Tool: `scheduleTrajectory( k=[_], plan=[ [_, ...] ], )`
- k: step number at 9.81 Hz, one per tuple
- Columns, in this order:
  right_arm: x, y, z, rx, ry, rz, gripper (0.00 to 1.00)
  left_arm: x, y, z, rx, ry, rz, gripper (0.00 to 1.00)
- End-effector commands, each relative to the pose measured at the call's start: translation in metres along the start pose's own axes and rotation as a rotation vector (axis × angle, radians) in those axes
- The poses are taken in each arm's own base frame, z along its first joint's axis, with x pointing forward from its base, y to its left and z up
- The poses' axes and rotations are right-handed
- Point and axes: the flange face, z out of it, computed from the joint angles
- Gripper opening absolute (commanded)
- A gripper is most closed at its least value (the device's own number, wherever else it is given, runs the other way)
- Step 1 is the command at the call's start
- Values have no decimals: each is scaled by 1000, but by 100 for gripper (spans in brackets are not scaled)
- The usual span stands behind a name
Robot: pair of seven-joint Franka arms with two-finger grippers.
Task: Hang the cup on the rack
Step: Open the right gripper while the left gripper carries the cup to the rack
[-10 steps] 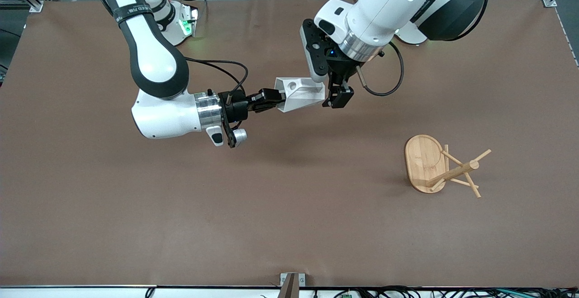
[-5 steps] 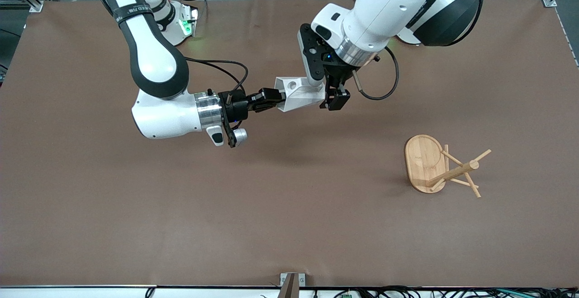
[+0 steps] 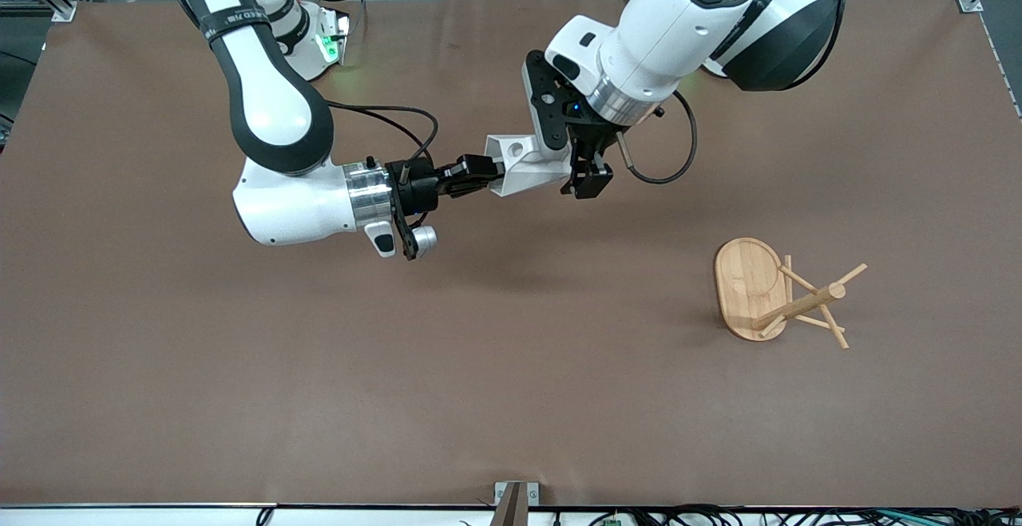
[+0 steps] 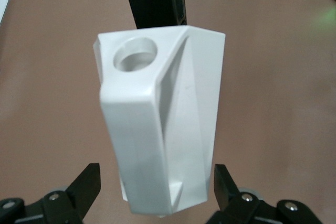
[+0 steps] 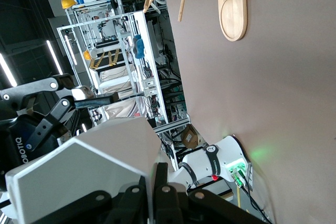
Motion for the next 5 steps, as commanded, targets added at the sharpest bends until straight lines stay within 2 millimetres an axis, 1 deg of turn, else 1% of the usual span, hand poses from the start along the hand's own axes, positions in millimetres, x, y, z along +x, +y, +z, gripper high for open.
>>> scheduleTrajectory(
  k=[1, 2, 4, 5],
  plan=[
    [-1, -3, -1, 27, -3, -6, 3, 2, 2, 17, -33, 1, 22, 88],
    [-1, -3, -1, 27, -3, -6, 3, 2, 2, 17, -32, 0, 22, 80],
    [-1, -3, -1, 27, -3, -6, 3, 2, 2, 18, -34, -3, 16, 35],
    [-1, -2, 0, 27, -4, -3, 3, 2, 2, 18, -35, -2, 6, 21]
  ],
)
